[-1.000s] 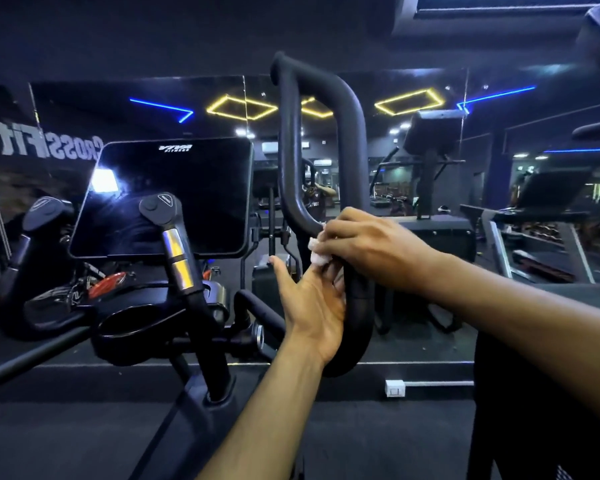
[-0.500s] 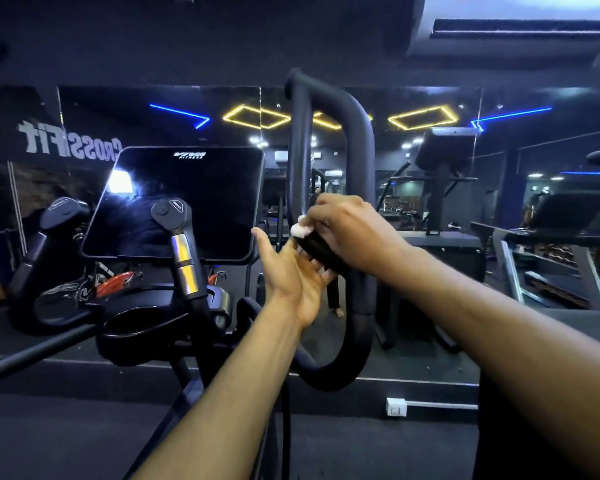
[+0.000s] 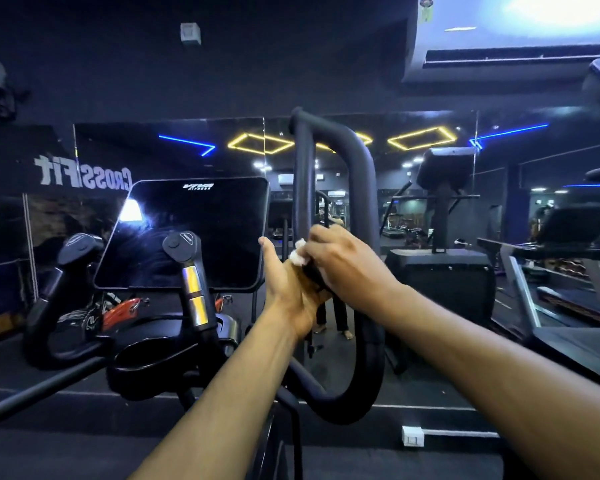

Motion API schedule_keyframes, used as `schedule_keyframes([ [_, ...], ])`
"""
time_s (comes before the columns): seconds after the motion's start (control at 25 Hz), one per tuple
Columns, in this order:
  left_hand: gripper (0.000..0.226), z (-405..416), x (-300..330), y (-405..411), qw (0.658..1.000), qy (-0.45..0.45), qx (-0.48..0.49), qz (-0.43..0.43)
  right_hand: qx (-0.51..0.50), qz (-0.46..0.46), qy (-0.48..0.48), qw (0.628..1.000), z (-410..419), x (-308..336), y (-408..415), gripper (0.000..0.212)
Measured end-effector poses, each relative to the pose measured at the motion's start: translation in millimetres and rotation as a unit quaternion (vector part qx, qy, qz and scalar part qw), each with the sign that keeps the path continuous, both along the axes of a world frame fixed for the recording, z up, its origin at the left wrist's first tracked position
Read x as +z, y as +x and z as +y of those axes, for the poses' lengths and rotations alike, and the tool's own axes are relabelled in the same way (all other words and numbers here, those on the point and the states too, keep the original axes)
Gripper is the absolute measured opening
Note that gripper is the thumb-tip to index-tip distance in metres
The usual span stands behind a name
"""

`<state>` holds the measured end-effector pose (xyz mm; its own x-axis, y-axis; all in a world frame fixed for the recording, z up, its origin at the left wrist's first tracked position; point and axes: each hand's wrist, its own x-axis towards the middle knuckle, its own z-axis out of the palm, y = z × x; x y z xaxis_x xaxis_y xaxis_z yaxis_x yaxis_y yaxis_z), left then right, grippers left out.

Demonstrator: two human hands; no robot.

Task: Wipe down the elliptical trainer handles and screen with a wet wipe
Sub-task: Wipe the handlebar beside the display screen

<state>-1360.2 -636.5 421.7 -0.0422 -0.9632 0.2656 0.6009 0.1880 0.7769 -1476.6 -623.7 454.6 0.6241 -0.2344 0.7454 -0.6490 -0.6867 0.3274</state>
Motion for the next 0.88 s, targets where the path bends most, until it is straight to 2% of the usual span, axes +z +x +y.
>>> schedule_keyframes([
  [0.08,0.118,-1.3,5.0,2.6,1.000,-0.001,-0.003,-0.016,-0.016,0.019,0.019,1.000,-2.7,7.5,-16.7,0.012],
  [0.2,0.112,-1.9,11.2,-1.5,1.000,0.003,0.010,-0.018,-0.043,-0.156,0.081,0.983,-13.6,33.7,-2.8,0.013],
  [0.24,0.109,-1.8,11.5,-2.5,1.000,0.003,0.014,-0.015,-0.033,-0.169,0.073,0.982,-13.7,34.0,7.2,0.013],
  [0.4,0.107,-3.0,14.5,1.9,1.000,-0.002,0.009,-0.008,-0.027,0.019,-0.024,0.999,-7.9,12.3,0.7,0.009],
  [0.44,0.108,-4.5,15.8,3.3,1.000,-0.005,0.008,-0.009,-0.042,0.033,-0.026,0.998,-7.9,19.6,-5.5,0.010],
  [0.56,0.109,-6.3,24.2,1.7,1.000,0.000,0.024,0.007,-0.070,-0.006,-0.018,0.997,-16.2,54.5,7.0,0.015],
  [0.76,0.105,-11.2,24.5,5.4,0.999,0.004,0.041,0.020,-0.037,0.180,-0.008,0.983,-15.3,60.0,16.4,0.031],
  [0.88,0.112,-14.1,23.8,7.1,1.000,-0.015,0.015,0.010,-0.052,0.136,-0.024,0.989,-23.4,83.4,11.7,0.031],
])
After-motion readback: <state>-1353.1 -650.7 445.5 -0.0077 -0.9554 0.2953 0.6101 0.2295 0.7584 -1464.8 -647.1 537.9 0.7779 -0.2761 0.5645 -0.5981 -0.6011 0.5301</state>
